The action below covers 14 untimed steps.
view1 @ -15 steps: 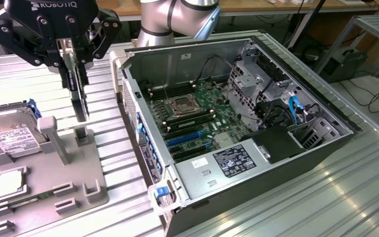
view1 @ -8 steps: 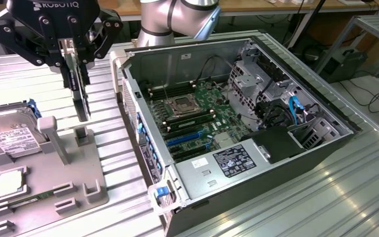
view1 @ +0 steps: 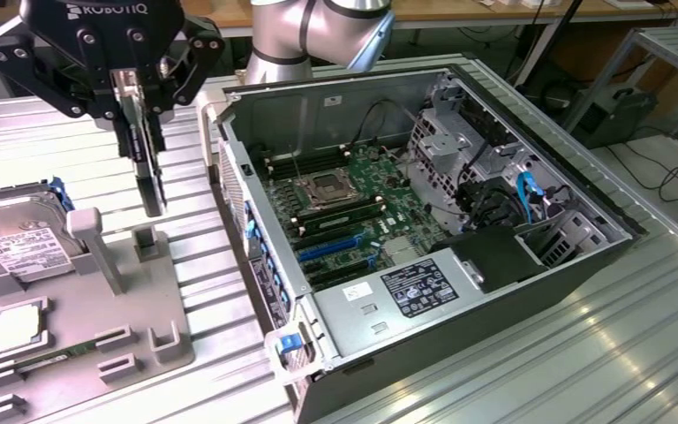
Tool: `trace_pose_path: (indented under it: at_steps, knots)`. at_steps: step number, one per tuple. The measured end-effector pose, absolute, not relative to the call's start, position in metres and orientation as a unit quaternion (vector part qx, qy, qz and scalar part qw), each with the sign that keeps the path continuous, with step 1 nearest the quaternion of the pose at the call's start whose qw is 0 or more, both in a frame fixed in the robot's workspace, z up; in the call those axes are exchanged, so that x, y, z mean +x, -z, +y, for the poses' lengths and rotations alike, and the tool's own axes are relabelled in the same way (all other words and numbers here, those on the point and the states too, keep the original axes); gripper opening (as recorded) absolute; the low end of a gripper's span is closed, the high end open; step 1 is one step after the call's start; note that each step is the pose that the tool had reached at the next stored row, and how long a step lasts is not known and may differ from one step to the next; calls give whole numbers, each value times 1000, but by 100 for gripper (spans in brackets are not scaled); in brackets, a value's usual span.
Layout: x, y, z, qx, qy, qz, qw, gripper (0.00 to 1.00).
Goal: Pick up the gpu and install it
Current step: 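Pick up the gpu and move the gpu toward the slot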
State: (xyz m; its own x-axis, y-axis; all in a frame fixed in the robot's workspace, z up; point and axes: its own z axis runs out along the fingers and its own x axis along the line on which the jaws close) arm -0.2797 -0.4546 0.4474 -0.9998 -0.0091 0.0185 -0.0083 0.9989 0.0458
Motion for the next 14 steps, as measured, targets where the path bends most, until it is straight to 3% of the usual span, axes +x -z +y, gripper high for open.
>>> trace_pose_path:
  at_steps: [14]
  knots:
    - [-274,-447,-455,4,23,-1000,9,27]
